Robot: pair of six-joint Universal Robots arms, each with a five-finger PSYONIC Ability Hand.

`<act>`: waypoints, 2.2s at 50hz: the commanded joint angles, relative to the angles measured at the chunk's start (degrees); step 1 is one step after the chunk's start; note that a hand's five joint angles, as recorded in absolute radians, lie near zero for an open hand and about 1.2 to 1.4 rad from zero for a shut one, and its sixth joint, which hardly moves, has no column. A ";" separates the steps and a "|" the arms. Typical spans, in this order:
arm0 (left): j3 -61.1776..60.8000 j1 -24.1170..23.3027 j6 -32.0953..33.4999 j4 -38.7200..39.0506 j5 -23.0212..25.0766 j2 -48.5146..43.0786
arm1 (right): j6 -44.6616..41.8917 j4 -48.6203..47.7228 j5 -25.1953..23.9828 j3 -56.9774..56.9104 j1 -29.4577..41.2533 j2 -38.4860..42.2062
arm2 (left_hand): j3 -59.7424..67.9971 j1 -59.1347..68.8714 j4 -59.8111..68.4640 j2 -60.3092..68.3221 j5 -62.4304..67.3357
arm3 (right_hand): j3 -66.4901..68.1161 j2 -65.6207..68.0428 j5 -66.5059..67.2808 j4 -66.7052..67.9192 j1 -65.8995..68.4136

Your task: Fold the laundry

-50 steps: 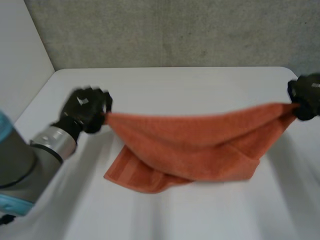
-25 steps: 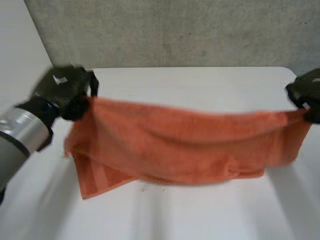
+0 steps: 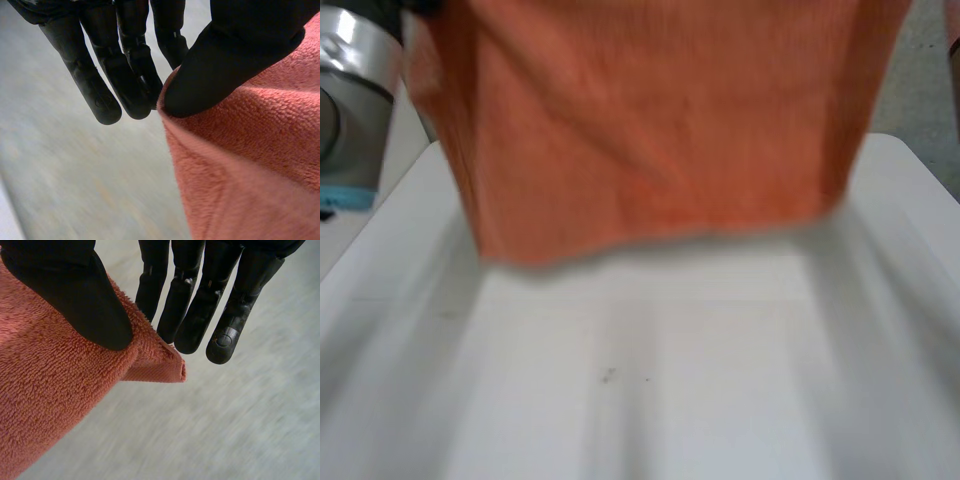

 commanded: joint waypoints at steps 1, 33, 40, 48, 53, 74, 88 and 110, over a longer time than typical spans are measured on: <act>-6.96 1.03 -4.57 1.96 -2.52 4.72 | 5.23 -9.87 -3.37 17.11 -0.80 -8.02 | 10.33 11.69 10.28 10.22 10.75 | 12.05 12.20 13.85 11.63 25.29; -46.86 -0.73 -2.90 -5.69 1.35 1.81 | -13.32 12.27 -20.78 51.85 -13.36 0.41 | 10.33 11.69 10.28 10.22 10.75 | -1.30 -1.14 0.51 -1.71 11.95; -47.30 -0.37 -2.99 -5.69 1.35 2.78 | -9.02 13.86 -21.04 52.73 -14.25 -5.55 | 10.33 11.69 10.28 10.22 10.75 | -21.35 -21.20 -19.55 -21.77 -8.11; -47.48 -0.46 -2.99 -5.69 1.35 2.87 | -4.35 13.51 -22.89 54.14 -14.08 -10.92 | 10.33 11.69 10.28 10.22 10.75 | -22.38 -22.23 -20.57 -22.79 -9.13; -47.39 -0.29 -2.99 -5.69 1.35 2.96 | -4.26 13.25 -23.94 55.63 -13.81 -12.16 | 10.33 11.69 10.28 10.22 10.75 | -22.04 -21.89 -20.23 -22.46 -8.80; -47.04 1.03 -3.08 -5.69 1.44 2.96 | 10.50 7.10 -23.24 55.20 -14.08 -1.27 | 10.33 11.69 10.28 10.22 10.75 | -26.59 -26.44 -24.78 -27.00 -13.34; -46.86 1.21 -3.08 -5.69 1.44 2.96 | 9.62 5.95 -21.13 50.72 -13.90 4.45 | 10.33 11.69 10.28 10.22 10.75 | -21.71 -21.56 -19.90 -22.12 -8.46; -46.16 1.82 -3.16 -5.34 1.44 2.26 | 10.15 5.79 -17.70 45.96 -12.32 6.84 | 10.33 11.69 10.28 10.22 10.75 | 12.05 12.20 13.85 11.63 25.29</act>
